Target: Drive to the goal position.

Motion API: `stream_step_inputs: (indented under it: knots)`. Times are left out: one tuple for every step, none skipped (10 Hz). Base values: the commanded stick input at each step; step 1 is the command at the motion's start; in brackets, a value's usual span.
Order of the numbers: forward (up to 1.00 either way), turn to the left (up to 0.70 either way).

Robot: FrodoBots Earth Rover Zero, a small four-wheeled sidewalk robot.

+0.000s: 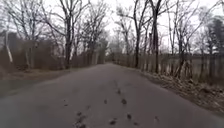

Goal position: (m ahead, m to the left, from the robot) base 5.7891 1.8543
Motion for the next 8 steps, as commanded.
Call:
stream_step_inputs:
  knots:
    - [1.0,0.0]
    - [1.0,0.0]
    - [1.0,0.0]
    - [1.0,0.0]
    - [1.0,0.0]
    - [1.0,0.0]
    - [1.0,0.0]
    - [1.0,0.0]
